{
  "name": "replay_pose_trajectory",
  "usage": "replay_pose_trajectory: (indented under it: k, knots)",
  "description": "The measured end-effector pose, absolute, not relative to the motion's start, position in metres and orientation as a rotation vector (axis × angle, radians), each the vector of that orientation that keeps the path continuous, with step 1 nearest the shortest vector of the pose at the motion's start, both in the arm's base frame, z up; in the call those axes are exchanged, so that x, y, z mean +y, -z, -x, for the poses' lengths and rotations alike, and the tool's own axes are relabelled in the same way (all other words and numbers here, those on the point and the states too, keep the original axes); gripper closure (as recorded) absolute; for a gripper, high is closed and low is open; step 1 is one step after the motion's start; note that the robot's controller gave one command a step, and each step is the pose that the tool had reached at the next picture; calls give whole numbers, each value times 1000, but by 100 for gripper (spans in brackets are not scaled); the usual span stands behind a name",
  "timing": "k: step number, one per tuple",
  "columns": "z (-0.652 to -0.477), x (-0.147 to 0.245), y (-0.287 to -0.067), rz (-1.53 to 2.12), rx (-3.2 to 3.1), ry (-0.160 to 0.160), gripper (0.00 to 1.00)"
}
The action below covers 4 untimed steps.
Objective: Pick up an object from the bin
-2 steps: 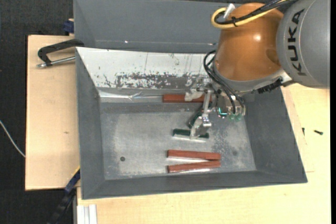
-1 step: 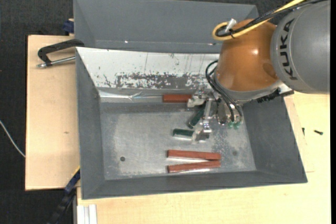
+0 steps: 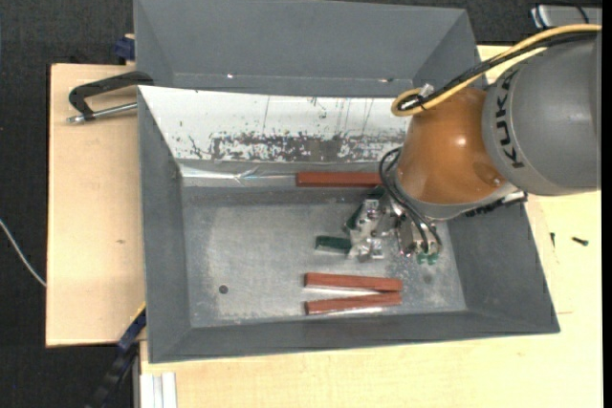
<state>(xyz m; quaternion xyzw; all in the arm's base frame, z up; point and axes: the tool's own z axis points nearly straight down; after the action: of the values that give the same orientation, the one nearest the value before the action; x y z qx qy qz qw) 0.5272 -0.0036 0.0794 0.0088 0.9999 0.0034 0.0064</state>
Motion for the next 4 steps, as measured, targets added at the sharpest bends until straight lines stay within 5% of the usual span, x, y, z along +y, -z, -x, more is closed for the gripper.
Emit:
replay_pose_trajectory:
  k: [1,2,3,4]
  knots:
    - [-527,-4,-79,-28,3129,-11,100]
    - [-538,-12,-223,-20,3135,-1,100]
    - [-538,-12,-223,-20,3136,-1,100]
    - [-519,23,-145,-54,3140,-3,0]
